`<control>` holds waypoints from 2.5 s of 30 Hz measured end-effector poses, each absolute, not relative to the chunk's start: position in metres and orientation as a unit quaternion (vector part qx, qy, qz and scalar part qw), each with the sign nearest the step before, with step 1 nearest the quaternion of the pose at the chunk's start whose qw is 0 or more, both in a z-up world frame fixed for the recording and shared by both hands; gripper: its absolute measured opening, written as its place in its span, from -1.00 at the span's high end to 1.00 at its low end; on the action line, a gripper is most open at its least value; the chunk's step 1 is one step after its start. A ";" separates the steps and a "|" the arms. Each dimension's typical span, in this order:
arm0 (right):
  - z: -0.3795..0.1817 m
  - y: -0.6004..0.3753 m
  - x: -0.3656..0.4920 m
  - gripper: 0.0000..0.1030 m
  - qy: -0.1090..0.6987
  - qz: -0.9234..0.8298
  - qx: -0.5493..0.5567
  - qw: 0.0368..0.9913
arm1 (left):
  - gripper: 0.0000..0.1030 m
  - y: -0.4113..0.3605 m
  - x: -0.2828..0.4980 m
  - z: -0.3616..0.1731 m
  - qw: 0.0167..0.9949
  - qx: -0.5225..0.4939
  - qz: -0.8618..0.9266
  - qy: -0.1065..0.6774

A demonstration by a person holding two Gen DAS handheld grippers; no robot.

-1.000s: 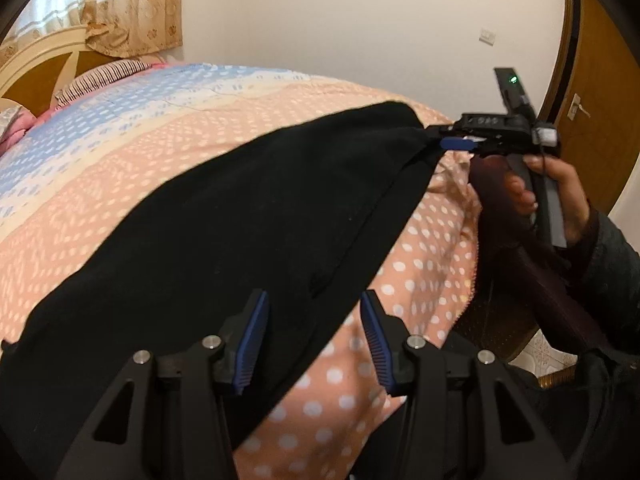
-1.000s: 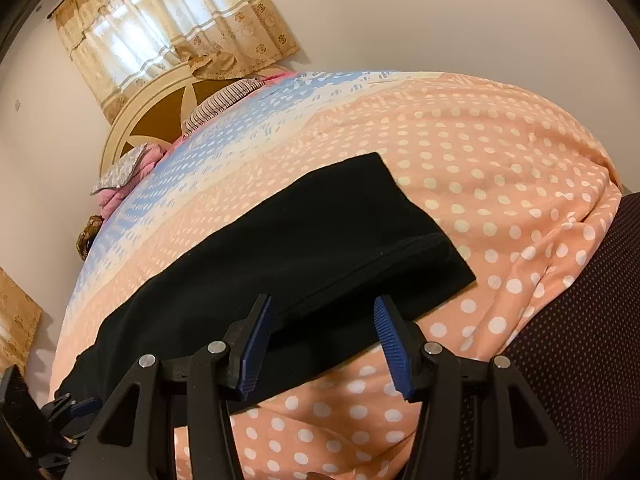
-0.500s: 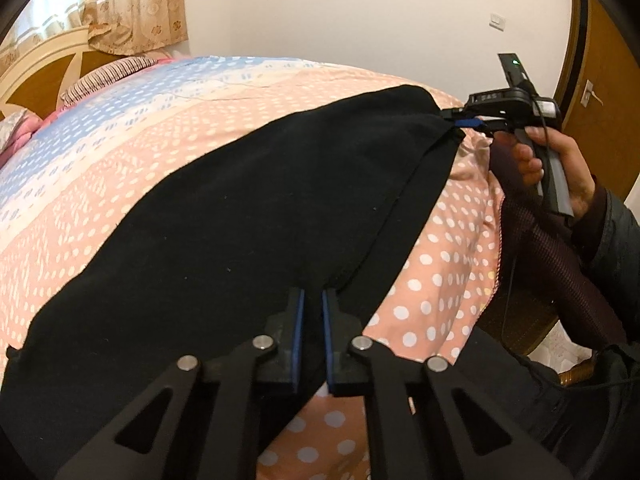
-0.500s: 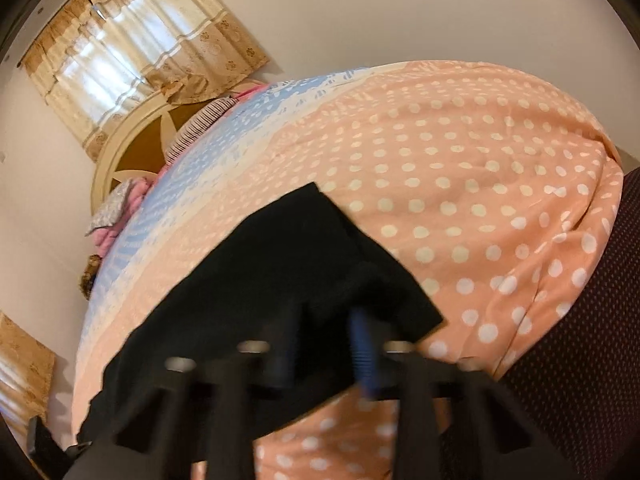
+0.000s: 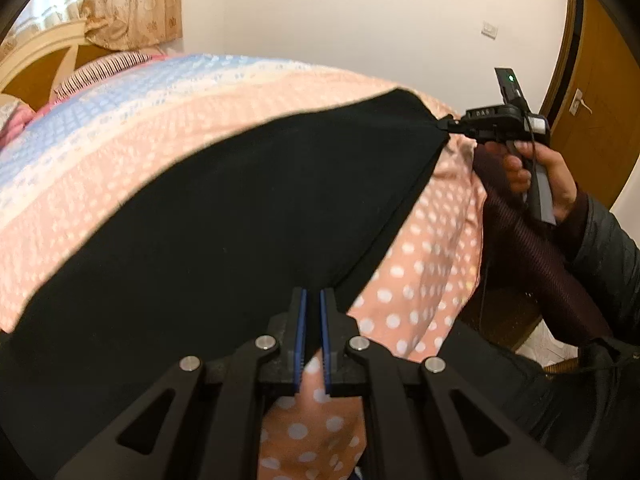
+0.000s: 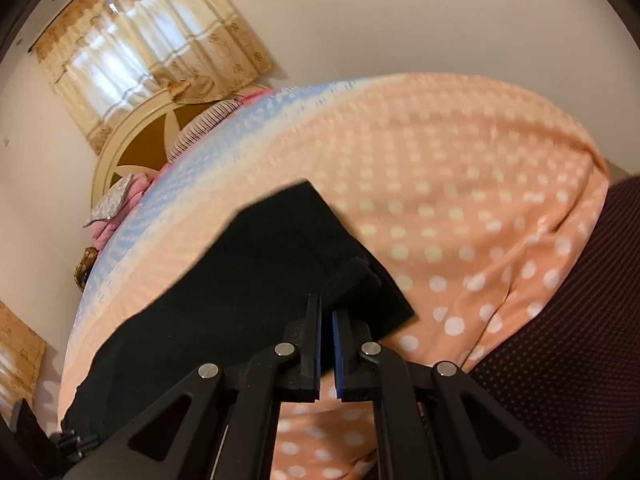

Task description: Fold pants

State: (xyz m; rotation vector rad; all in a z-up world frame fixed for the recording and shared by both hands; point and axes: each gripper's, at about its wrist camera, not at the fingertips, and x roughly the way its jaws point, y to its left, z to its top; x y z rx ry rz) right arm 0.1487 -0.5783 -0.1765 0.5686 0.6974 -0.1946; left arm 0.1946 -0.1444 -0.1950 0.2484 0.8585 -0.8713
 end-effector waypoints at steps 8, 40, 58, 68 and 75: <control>-0.175 -0.570 0.152 0.92 0.352 -0.093 0.238 0.901 | 0.86 -0.143 0.192 -0.198 0.810 0.107 -0.412 0.403; -0.157 -0.577 0.207 -0.19 0.337 -0.141 0.196 0.910 | 0.86 -0.122 0.203 -0.197 0.813 0.036 -0.410 0.411; -0.160 -0.569 0.205 0.33 0.335 -0.101 0.160 0.923 | 0.86 -0.123 0.200 -0.207 0.802 0.031 -0.415 0.428; -0.141 -0.531 0.197 0.70 0.300 -0.063 0.067 0.950 | 0.86 -0.123 0.200 -0.207 0.802 0.025 -0.416 0.429; -0.129 -0.486 0.163 0.71 0.255 -0.016 -0.039 0.966 | 0.86 -0.121 0.200 -0.206 0.803 0.023 -0.415 0.427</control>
